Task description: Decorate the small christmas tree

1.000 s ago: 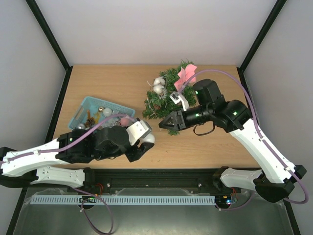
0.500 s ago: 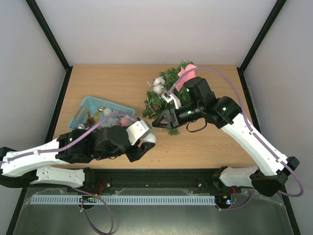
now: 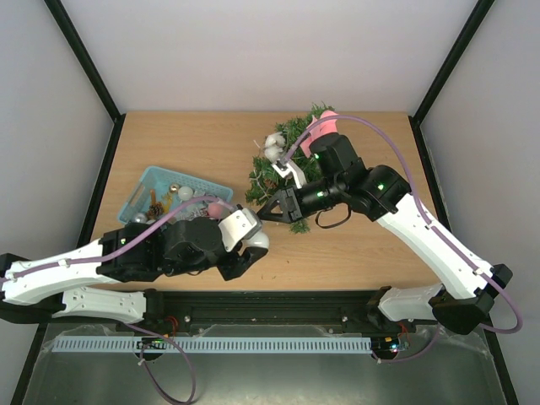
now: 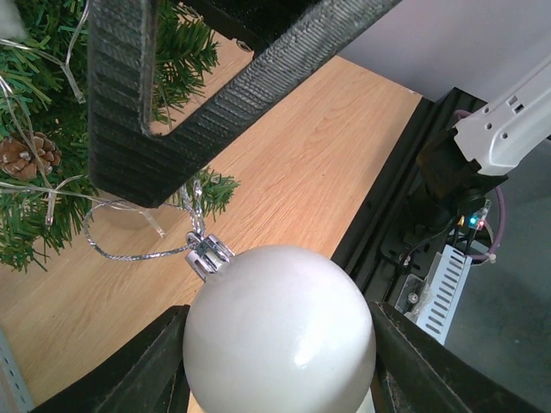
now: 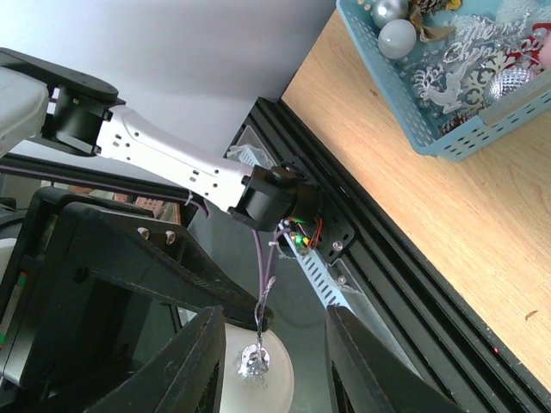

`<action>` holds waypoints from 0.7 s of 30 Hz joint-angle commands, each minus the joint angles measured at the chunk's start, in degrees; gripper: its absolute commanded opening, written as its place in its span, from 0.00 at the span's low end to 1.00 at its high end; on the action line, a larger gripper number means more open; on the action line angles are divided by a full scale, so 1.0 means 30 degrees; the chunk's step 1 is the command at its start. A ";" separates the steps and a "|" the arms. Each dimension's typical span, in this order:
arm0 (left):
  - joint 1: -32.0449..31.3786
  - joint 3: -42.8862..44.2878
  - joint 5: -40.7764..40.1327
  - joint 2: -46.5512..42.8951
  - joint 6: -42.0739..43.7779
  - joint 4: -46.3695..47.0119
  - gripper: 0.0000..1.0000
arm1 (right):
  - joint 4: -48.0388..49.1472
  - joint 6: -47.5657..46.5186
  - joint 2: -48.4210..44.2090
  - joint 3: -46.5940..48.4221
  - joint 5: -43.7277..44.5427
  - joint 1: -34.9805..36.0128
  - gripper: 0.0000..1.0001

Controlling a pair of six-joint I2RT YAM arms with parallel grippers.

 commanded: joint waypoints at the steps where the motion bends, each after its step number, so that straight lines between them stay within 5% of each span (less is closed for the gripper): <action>1: -0.0195 -0.0195 -0.0005 -0.0380 -0.0205 0.0399 0.45 | -0.0123 -0.0245 0.0202 0.0524 0.0116 0.0263 0.33; 21: -0.0204 -0.0488 -0.0031 -0.0815 -0.0436 0.0469 0.44 | 0.0310 -0.0263 0.0764 0.0699 0.0316 0.0483 0.22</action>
